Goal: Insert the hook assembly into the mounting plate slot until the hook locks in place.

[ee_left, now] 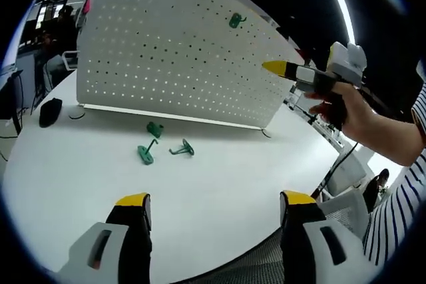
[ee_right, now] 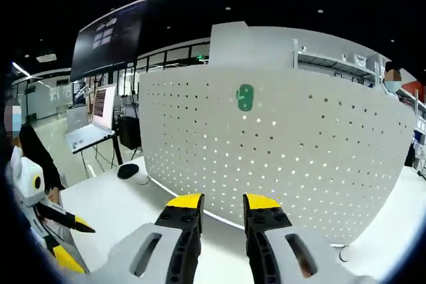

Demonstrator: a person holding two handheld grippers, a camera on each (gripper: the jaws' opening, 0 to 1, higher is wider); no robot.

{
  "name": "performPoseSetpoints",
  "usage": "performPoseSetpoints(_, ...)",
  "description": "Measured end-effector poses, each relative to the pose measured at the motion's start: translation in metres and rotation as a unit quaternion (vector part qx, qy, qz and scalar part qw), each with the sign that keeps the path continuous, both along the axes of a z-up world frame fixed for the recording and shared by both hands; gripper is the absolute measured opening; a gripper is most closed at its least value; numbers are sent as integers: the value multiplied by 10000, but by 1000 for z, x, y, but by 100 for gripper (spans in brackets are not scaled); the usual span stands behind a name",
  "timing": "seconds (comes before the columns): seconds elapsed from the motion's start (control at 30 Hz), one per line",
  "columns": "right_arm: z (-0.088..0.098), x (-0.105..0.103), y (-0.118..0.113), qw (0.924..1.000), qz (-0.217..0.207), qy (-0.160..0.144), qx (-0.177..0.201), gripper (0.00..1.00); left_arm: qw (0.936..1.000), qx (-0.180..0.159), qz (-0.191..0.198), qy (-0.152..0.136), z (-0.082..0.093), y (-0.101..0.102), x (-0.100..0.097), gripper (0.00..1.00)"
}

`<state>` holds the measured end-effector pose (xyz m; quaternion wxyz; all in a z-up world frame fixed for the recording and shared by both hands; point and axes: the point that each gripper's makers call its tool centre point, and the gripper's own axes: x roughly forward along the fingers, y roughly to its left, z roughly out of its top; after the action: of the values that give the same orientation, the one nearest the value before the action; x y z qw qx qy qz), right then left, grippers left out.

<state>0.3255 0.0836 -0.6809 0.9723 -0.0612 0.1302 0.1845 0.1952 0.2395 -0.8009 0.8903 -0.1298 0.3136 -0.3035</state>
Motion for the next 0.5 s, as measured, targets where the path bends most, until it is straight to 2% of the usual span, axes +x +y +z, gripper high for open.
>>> performPoseSetpoints(0.4,-66,-52,5,9951,369,897,-189,21,9994,237,-200,153,-7,-10,-1,83)
performPoseSetpoints(0.5,-82,-63,7,9924,490,1086,-304,21,9973,604,-376,177,-12,-9,-1,83)
